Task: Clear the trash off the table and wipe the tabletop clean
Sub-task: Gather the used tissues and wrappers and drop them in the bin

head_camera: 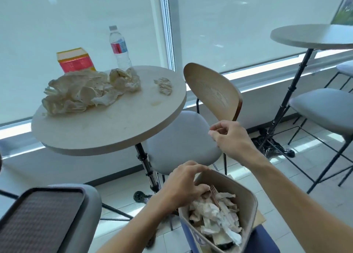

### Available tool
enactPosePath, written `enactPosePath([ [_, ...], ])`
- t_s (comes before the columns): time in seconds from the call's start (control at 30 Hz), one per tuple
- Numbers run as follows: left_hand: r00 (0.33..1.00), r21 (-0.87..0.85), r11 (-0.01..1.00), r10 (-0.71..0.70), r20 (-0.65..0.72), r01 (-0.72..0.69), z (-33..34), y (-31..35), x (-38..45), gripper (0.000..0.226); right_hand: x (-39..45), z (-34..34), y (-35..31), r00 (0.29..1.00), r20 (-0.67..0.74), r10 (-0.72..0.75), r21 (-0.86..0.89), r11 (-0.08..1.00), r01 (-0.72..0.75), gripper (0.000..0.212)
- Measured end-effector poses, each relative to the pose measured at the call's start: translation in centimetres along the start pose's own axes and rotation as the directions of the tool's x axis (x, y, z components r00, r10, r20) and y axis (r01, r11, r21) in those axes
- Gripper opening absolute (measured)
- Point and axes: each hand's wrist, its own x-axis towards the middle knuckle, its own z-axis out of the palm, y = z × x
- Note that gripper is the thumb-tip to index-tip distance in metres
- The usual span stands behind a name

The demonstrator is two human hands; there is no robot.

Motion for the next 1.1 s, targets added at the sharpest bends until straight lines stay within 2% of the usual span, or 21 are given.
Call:
enactPosePath([
  [0.17, 0.975, -0.034, 0.999, 0.034, -0.221, -0.042, -6.6, 1.3, -1.0, 0.033, 3.6, 1.1, -5.8, 0.986, -0.013, -0.169, -0.026, 0.985, 0.168, 0.008],
  [0.33, 0.896, -0.056, 0.995, 0.048, -0.441, -0.081, -13.3, 1.0, -1.7, 0.026, 7.4, 3.1, -10.4, 0.970, -0.002, -0.245, -0.076, 0.967, 0.244, 0.006],
  [0.43, 0.846, -0.033, 0.998, 0.028, -0.532, -0.054, -16.7, -0.5, -1.7, 0.023, 9.8, 5.0, -12.0, 0.964, 0.044, -0.261, -0.122, 0.957, 0.265, 0.017],
  [0.63, 0.786, -0.055, 0.998, -0.050, -0.616, 0.021, -21.9, -4.8, -1.1, 0.018, 14.3, 8.3, -12.8, 0.966, 0.102, -0.239, -0.363, 0.895, 0.260, 0.044],
  [0.7, 0.777, -0.058, 0.997, -0.073, -0.625, 0.047, -23.1, -6.3, -0.8, 0.017, 15.2, 9.1, -12.6, 0.972, 0.107, -0.211, -0.428, 0.872, 0.237, 0.045],
  [0.8, 0.775, -0.059, 0.994, -0.106, -0.623, 0.089, -24.5, -8.1, -0.3, 0.018, 16.2, 10.0, -12.3, 0.974, 0.075, -0.213, -0.455, 0.862, 0.223, 0.036],
  [0.97, 0.758, -0.084, 0.992, -0.128, -0.640, 0.097, -26.2, -10.2, 1.0, 0.015, 16.9, 10.3, -13.3, 0.968, -0.025, -0.248, -0.384, 0.897, 0.220, 0.019],
  [1.03, 0.759, -0.107, 0.992, -0.121, -0.640, 0.069, -26.7, -10.5, 1.5, 0.013, 16.4, 10.3, -14.7, 0.964, -0.001, -0.266, -0.232, 0.938, 0.259, 0.016],
  [1.1, 0.768, -0.141, 0.989, -0.119, -0.629, 0.038, -27.1, -10.9, 2.1, 0.016, 15.5, 10.7, -16.8, 0.955, 0.097, -0.279, -0.047, 0.958, 0.285, 0.018],
])
